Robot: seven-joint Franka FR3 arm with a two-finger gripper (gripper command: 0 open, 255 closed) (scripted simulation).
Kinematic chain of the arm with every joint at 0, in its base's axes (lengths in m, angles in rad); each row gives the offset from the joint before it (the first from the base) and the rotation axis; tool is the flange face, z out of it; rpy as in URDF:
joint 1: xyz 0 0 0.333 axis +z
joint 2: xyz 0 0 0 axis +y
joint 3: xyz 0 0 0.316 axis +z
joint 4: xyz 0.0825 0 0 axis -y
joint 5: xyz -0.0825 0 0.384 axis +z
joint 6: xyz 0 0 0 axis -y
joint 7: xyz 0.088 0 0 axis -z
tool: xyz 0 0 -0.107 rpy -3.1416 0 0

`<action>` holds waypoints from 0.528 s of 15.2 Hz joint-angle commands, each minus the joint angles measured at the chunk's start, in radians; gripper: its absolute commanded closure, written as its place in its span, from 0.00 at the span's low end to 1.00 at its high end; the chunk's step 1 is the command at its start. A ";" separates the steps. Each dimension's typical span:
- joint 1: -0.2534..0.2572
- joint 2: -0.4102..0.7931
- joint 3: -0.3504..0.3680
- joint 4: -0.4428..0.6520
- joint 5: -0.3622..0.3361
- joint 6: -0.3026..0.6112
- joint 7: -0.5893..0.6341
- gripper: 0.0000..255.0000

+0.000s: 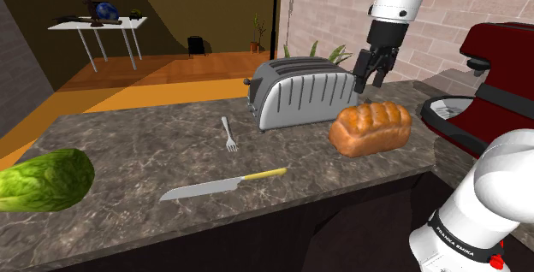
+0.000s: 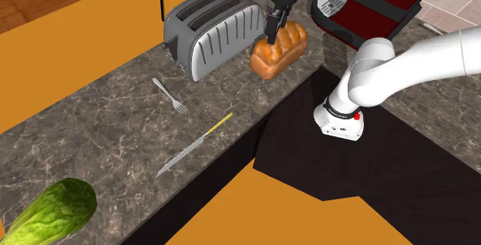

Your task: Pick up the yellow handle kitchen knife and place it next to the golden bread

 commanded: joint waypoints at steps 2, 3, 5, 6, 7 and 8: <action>0.014 0.031 0.008 0.005 0.003 0.027 -0.018 0.00; 0.027 0.062 0.017 0.011 0.006 0.054 -0.036 0.00; 0.054 0.125 0.035 0.026 0.010 0.104 -0.072 0.00; 0.066 0.156 0.044 0.034 0.012 0.128 -0.089 0.00; 0.079 0.188 0.053 0.044 0.013 0.152 -0.106 0.00; 0.091 0.219 0.062 0.054 0.014 0.174 -0.123 0.00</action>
